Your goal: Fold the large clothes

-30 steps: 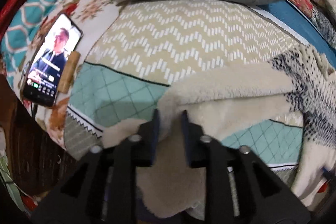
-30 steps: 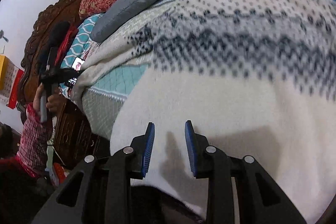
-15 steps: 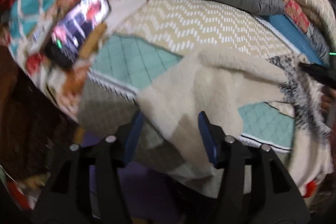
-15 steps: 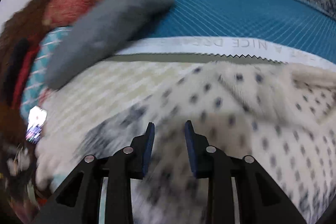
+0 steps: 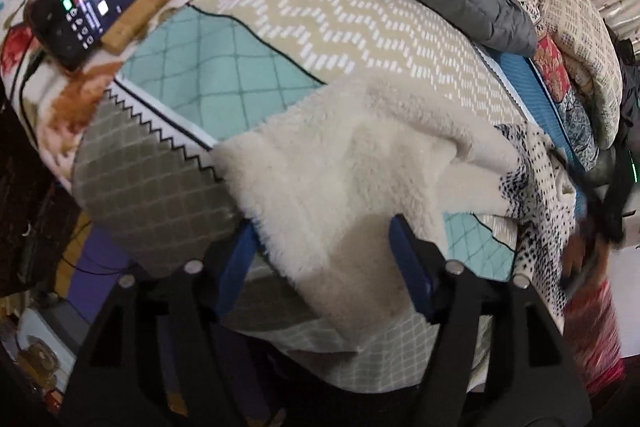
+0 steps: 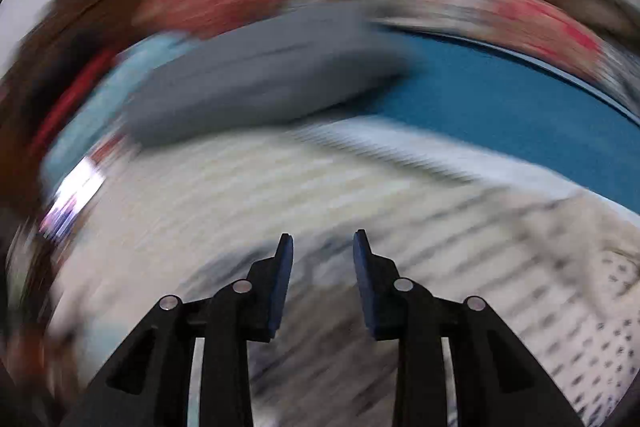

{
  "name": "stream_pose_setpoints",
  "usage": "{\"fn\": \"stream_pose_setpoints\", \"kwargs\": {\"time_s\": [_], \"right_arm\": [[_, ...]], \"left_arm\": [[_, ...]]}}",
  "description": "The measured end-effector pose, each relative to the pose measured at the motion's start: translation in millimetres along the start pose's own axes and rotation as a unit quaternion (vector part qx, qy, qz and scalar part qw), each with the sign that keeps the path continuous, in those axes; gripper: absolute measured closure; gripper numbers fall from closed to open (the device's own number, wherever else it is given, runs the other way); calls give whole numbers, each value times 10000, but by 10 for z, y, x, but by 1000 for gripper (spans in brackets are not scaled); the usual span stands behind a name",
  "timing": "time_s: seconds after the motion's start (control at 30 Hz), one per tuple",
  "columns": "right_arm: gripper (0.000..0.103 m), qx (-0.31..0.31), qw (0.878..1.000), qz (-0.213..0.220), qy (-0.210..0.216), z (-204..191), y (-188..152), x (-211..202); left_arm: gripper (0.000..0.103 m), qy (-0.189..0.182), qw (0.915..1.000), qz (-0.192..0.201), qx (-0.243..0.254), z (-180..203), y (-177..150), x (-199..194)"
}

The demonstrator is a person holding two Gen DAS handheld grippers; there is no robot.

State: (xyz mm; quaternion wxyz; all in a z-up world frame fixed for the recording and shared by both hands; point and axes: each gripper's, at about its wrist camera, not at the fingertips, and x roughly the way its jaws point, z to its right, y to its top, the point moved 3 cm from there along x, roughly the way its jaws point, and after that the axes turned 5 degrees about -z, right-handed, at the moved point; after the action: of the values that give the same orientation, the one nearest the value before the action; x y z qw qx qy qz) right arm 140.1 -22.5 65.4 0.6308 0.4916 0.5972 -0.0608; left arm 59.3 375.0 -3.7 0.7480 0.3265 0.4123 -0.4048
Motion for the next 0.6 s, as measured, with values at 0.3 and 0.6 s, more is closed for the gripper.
{"fn": "stream_pose_setpoints", "kwargs": {"time_s": [0.3,0.6], "right_arm": [[13,-2016,9750,-561,-748,-1208,-527,720],[-5,-1474,9889,-196,-7,-1311,-331,246]], "left_arm": [[90,-237,9996,-100,-140,-31,134,-107],[100,-86,9991,413,57,-131,244,-737]]}}
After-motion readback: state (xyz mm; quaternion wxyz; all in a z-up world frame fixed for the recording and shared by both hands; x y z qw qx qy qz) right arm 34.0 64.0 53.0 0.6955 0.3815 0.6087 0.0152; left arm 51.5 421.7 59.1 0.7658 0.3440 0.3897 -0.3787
